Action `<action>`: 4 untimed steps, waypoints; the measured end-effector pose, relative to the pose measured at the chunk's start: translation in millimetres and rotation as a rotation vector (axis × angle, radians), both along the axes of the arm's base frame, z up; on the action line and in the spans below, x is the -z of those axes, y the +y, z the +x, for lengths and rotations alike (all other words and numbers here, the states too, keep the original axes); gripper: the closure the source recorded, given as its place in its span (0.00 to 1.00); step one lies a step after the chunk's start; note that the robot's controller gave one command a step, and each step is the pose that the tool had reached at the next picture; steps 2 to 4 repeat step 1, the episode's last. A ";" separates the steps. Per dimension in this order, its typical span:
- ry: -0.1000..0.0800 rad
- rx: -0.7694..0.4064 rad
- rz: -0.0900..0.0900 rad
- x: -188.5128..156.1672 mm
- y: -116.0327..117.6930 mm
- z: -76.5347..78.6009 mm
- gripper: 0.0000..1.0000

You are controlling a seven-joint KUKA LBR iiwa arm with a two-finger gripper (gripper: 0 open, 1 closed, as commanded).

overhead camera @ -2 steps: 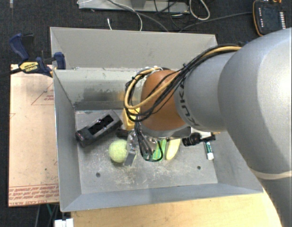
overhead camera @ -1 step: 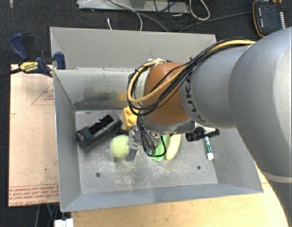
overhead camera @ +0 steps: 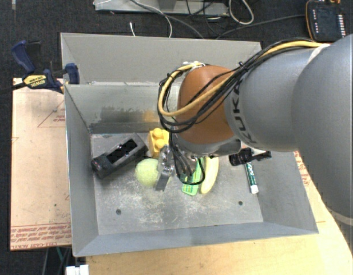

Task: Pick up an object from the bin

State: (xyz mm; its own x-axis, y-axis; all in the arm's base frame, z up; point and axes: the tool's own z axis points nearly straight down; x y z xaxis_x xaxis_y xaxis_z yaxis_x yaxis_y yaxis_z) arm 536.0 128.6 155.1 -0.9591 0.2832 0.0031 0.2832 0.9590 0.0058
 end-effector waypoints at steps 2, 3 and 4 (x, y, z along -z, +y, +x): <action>-0.001 0.000 0.000 -21.2 0.0 0.2 1.00; -0.001 0.000 0.000 -21.2 0.0 0.2 1.00; -0.001 0.000 0.000 -21.2 0.0 0.2 1.00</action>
Offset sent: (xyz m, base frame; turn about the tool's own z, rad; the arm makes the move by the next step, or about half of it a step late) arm 0.0002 -0.0001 0.0286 -0.0001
